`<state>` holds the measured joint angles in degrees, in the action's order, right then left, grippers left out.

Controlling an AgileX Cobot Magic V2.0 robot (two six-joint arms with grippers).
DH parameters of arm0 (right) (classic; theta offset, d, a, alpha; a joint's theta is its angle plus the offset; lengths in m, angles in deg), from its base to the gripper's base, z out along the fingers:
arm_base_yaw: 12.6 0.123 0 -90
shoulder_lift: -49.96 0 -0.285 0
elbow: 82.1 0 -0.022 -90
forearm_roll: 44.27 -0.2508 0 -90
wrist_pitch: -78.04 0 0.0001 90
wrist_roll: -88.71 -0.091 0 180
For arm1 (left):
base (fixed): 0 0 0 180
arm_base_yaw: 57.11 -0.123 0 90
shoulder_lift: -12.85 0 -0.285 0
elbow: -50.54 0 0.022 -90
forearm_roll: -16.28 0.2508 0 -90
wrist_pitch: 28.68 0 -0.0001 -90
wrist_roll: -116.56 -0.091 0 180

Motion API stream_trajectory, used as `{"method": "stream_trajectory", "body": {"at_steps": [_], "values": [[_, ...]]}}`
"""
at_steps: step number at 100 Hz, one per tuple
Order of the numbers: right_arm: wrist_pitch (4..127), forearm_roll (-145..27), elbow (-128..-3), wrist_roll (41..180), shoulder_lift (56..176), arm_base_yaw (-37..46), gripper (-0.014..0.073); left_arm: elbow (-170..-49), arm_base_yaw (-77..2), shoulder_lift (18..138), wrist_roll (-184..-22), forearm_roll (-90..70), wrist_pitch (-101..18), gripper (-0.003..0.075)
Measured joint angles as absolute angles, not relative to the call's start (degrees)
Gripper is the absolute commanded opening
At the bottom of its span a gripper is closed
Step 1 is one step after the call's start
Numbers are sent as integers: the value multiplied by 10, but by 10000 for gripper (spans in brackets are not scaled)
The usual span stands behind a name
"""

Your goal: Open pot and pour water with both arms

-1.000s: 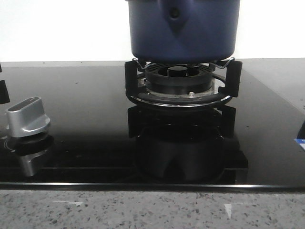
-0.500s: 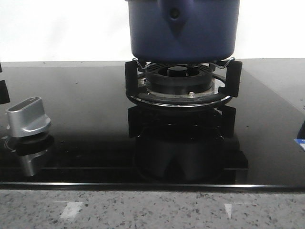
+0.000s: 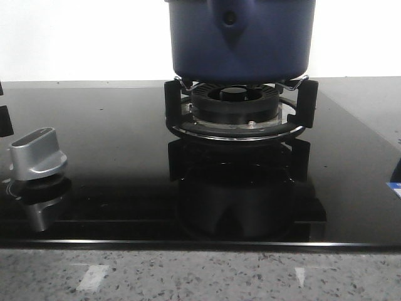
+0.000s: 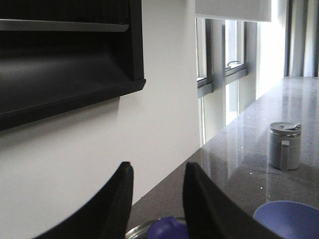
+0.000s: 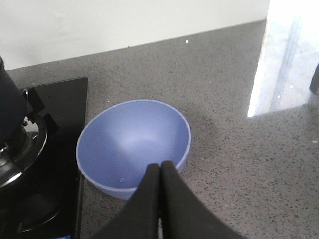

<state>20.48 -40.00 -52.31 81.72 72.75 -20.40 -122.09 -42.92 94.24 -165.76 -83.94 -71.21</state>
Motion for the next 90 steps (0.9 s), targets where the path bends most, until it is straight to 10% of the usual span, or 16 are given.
{"method": "stream_trajectory", "body": {"at_steps": [47, 90], "values": [[205, -564, -431, 982, 586, -204, -69, -853, -433, 618, -1657, -857, -478, -18], [207, -664, -407, 1003, 583, -204, -69, -754, -434, 412, -1657, -862, -436, -20]]}}
